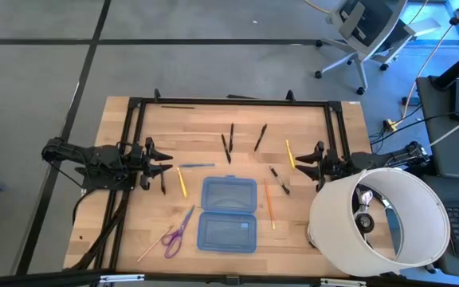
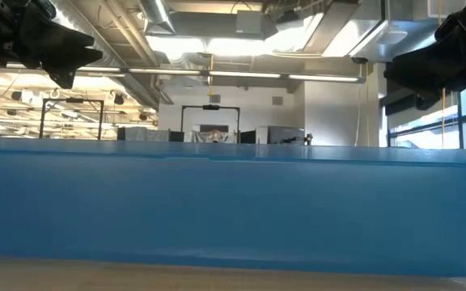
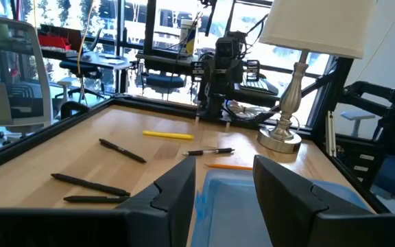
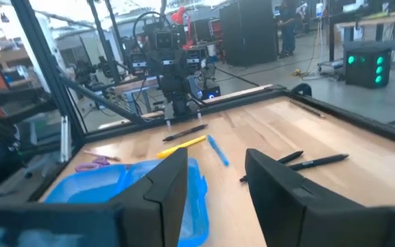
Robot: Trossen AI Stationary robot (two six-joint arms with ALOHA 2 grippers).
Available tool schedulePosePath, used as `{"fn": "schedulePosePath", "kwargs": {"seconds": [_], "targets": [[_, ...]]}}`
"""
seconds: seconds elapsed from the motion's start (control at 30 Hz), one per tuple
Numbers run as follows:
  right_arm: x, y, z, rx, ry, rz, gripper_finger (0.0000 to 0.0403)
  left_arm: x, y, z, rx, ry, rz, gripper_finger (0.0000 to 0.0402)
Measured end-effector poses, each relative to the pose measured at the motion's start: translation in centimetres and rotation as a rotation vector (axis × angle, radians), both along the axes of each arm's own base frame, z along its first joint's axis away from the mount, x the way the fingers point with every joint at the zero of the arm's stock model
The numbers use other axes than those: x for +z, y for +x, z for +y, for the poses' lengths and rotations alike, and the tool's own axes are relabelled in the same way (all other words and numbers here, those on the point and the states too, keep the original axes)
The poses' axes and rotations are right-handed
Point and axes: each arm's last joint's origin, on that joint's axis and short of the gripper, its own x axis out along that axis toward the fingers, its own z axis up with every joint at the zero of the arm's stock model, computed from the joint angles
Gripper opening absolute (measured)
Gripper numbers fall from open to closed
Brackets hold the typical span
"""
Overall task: Pick & place school supplies into a supply box
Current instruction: Put the black pen into the blue supply box
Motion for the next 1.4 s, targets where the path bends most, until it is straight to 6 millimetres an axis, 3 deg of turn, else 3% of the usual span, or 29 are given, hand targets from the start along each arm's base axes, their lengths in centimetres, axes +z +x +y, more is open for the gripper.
{"fn": "schedulePosePath", "kwargs": {"seconds": [0.33, 0.5, 0.67, 0.83, 1.07, 1.17, 1.27, 1.4], "targets": [[0.0, 0.0, 0.0, -0.005, 0.071, -0.01, 0.0152, 0.2, 0.0, 0.3, 0.097, 0.015, -0.021, 0.0141], [0.0, 0.0, -0.2, -0.085, 0.074, -0.013, 0.0152, 1.4, 0.0, 0.4, 0.141, -0.015, -0.127, 0.0141], [0.0, -0.1, -0.4, -0.147, 0.076, -0.018, 0.0152, 2.7, 0.4, 0.5, 0.234, 0.023, -0.072, 0.0141], [0.0, -0.1, -0.5, -0.163, 0.081, -0.019, 0.0152, 6.1, 1.3, 0.6, 0.366, 0.108, 0.091, 0.0141], [0.0, -0.1, -0.5, -0.163, 0.08, -0.019, 0.0152, 11.0, 2.7, 0.3, 0.464, -0.091, 0.378, 0.0141], [0.0, -0.1, -0.5, -0.163, 0.079, -0.019, 0.0152, 11.1, 3.6, 0.0, 0.464, -0.148, 0.608, 0.0141], [0.0, -0.1, -0.5, -0.163, 0.078, -0.019, 0.0152, 9.9, 4.2, -0.2, 0.537, -0.257, 0.846, 0.0141], [0.0, -0.1, -0.5, -0.164, 0.077, -0.019, 0.0152, 7.8, 4.3, -0.2, 0.755, -0.544, 1.103, 0.0141]]}}
